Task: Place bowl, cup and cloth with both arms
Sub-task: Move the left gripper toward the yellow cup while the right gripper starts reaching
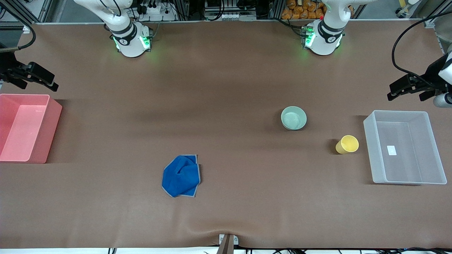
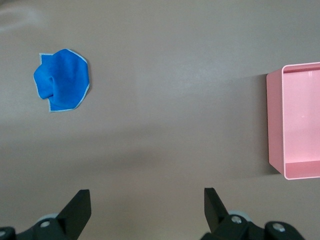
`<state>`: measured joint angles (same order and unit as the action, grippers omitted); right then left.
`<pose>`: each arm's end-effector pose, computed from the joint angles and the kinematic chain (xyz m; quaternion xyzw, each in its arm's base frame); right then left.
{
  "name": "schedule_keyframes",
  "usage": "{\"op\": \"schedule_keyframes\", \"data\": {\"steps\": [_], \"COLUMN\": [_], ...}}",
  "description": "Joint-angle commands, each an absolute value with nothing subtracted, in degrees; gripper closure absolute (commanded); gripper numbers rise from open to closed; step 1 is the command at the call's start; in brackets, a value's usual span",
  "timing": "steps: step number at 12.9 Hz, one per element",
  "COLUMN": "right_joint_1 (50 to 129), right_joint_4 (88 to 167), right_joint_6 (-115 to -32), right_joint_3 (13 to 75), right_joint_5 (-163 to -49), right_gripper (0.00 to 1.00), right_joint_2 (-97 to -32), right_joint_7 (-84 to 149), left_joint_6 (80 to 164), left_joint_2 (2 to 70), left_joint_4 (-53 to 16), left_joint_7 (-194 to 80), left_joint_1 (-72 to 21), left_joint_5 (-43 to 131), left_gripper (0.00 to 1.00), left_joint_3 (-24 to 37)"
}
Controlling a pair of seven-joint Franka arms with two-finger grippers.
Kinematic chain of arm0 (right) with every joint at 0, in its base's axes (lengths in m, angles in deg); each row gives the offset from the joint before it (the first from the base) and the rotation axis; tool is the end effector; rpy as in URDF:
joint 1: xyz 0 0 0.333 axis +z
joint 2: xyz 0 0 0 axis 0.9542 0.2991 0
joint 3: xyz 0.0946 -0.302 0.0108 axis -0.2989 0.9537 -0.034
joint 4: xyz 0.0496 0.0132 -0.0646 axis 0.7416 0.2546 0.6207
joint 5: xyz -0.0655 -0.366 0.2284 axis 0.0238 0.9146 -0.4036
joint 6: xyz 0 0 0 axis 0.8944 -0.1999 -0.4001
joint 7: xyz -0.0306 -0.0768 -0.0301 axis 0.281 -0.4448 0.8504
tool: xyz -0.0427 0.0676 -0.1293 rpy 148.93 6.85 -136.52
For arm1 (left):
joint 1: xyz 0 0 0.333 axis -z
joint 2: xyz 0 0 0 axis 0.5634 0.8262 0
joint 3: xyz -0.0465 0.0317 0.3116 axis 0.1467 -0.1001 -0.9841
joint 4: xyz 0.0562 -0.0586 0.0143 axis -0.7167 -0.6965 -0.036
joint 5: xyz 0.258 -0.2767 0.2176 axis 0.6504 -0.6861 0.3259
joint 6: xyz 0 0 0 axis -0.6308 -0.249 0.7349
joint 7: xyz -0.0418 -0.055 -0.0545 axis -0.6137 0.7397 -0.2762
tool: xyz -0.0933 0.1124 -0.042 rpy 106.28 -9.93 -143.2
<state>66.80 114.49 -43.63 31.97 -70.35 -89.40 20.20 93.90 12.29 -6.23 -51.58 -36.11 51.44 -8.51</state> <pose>0.5844 0.0119 0.6231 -0.9983 0.0560 -0.0074 0.0140 0.6088 -0.0188 0.5823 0.9999 -0.0024 -0.0009 0.0164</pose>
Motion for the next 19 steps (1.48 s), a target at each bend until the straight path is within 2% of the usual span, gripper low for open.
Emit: {"op": "schedule_keyframes", "data": {"steps": [1, 5, 8, 13, 16, 19], "right_joint_1": [66.97, 67.15, 67.06, 66.88, 66.88, 66.97], "right_joint_4": [114.8, 115.42, 116.55, 117.44, 118.23, 118.58], "right_joint_6": [-44.15, -44.15, -43.02, -40.47, -39.85, -39.85], "right_joint_3": [32.33, 32.33, 32.33, 32.33, 32.33, 32.33], "right_joint_5": [-70.68, -70.67, -70.76, -70.76, -70.85, -71.03], "right_gripper": [0.0, 0.0, 0.0, 0.0, 0.0, 0.0], "right_joint_2": [-89.9, -89.37, -89.02, -88.93, -88.67, -87.26], "right_joint_7": [20.26, 20.36, 19.83, 19.74, 20.18, 20.27], "left_joint_6": [93.19, 93.19, 93.98, 100.3, 109.15, 113.83], "left_joint_2": [12.34, 12.69, 15.49, 23.14, 25.34, 28.41], "left_joint_4": [-5.49, -5.41, -5.67, -7.33, -12.94, -15.24], "left_joint_7": [-50.9, -50.55, -51.43, -51.34, -51.08, -51.43], "left_joint_1": [-36.32, -36.23, -36.4, -37.9, -38.69, -38.78], "left_joint_5": [51.0, 50.83, 50.82, 51.0, 51.09, 52.14], "left_gripper": [0.0, 0.0, 0.0, 0.0, 0.0, 0.0], "left_joint_3": [-8.63, -8.63, -8.72, -8.81, -8.81, -8.81]}}
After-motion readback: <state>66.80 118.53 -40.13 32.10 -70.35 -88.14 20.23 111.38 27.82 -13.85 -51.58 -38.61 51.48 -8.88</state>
